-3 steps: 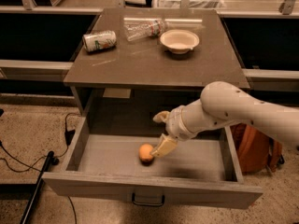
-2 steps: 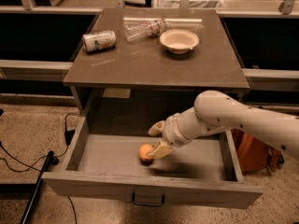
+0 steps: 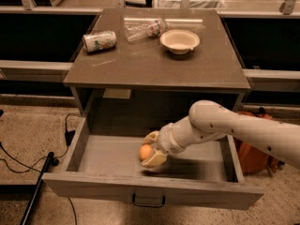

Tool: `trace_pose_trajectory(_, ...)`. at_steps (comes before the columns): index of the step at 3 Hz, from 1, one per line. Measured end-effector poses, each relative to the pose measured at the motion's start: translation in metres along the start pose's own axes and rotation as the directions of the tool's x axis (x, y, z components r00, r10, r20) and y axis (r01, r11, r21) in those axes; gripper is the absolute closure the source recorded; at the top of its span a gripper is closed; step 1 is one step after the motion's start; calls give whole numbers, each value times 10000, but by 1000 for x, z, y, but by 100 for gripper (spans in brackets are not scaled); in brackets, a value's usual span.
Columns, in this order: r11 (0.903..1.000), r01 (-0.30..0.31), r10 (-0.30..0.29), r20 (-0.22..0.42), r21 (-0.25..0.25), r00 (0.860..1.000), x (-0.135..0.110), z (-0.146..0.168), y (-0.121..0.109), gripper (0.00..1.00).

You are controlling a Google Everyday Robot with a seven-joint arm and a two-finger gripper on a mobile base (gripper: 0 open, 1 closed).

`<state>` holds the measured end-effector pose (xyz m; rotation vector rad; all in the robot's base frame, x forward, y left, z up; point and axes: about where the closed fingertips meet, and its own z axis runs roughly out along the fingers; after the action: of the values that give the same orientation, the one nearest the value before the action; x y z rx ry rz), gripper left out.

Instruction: Pick orange from top drawer and place on counter

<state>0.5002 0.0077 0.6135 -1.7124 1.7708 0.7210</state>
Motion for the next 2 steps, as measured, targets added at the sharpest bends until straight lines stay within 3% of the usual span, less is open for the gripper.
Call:
trace_pose_trajectory(1, 9995, 143, -137, 231, -265, 9996, -5, 6, 3, 68)
trace_pose_trajectory(2, 9980, 538, -554, 489, 328, 9973, -25, -19, 0, 91)
